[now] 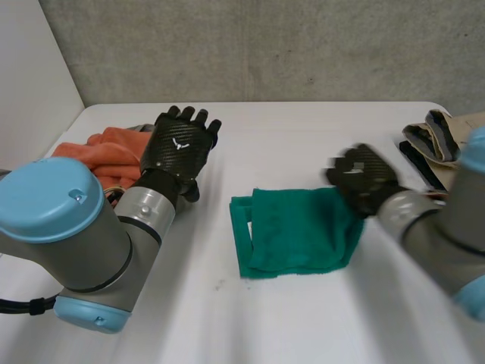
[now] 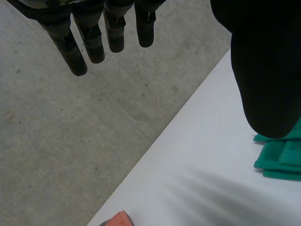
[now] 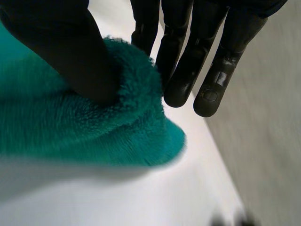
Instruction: Fold the laundry.
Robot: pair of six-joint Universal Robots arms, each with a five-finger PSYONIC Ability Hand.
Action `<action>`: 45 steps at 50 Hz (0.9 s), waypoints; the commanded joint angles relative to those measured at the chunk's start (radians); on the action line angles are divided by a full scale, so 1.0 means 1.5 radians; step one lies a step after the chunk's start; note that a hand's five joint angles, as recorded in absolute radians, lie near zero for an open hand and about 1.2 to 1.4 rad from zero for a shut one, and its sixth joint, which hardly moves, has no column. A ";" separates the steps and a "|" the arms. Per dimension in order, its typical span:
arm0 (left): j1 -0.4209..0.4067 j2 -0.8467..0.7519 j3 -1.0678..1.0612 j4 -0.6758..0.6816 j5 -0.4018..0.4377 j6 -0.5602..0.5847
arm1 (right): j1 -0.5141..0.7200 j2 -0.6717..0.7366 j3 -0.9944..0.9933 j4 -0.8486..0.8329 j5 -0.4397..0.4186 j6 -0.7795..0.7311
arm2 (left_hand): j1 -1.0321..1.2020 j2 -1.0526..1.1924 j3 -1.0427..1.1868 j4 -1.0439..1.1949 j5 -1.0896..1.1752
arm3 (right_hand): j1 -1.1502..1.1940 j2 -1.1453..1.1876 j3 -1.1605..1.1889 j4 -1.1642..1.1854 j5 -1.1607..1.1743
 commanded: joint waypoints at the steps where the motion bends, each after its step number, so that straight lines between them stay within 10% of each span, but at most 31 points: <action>1: 0.001 0.004 0.000 0.003 -0.001 -0.006 | 0.175 0.092 -0.037 -0.016 -0.055 -0.010 | -0.012 -0.019 -0.022 -0.018 -0.032 | 0.298 0.156 0.141 0.139 0.160; 3: 0.000 0.003 0.000 0.004 -0.002 -0.011 | 0.191 0.110 -0.036 -0.019 -0.059 -0.011 | -0.012 -0.019 -0.022 -0.018 -0.032 | 0.264 0.122 0.107 0.105 0.126; 7: -0.005 0.002 0.007 0.003 -0.007 -0.026 | 0.186 0.104 -0.041 -0.024 -0.049 0.025 | -0.012 -0.019 -0.022 -0.018 -0.032 | -0.516 -0.658 -0.673 -0.675 -0.654; 21: -0.081 -0.054 0.115 -0.069 -0.021 -0.156 | -0.030 0.004 -0.075 0.048 -0.042 0.506 | 0.008 0.001 -0.002 0.002 -0.012 | -0.516 -0.658 -0.673 -0.675 -0.654; 45: -0.105 -0.273 0.260 -0.290 -0.098 -0.209 | -0.027 0.232 -0.225 0.195 -0.009 0.336 | 0.012 0.005 0.002 0.006 -0.008 | -0.516 -0.658 -0.673 -0.675 -0.654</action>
